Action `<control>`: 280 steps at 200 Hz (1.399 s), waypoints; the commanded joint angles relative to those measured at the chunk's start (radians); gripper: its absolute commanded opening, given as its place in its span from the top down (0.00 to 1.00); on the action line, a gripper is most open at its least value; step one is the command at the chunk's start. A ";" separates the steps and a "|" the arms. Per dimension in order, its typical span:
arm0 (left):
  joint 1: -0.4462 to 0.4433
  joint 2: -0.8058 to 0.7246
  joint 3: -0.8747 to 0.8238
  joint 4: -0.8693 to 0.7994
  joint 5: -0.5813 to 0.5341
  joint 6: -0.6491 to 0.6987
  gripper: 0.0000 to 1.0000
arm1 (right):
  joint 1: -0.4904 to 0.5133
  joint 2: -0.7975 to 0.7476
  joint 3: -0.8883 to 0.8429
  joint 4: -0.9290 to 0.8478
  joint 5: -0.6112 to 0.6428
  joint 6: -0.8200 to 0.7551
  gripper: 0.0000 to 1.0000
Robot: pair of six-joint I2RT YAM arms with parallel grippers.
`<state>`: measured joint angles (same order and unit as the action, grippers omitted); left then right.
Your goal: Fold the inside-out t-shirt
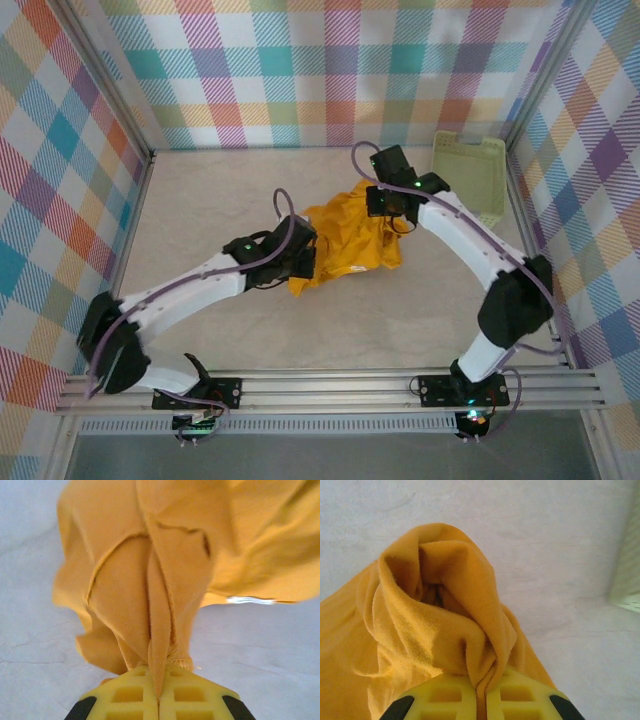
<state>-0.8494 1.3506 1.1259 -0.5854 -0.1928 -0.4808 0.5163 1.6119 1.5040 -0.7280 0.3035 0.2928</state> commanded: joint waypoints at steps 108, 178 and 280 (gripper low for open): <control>0.440 -0.126 -0.185 -0.136 0.073 -0.041 1.00 | 0.017 0.256 0.163 -0.137 -0.056 -0.040 0.41; 0.495 -0.082 -0.239 -0.101 0.051 -0.008 1.00 | 0.017 -0.023 -0.277 0.029 -0.202 -0.044 0.37; 0.495 -0.083 -0.252 -0.097 0.067 -0.011 1.00 | 0.092 -0.004 -0.431 0.164 -0.314 0.059 0.52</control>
<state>-0.3630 1.2808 0.8883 -0.6956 -0.1314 -0.5037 0.5941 1.5761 1.0767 -0.6136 0.0280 0.3157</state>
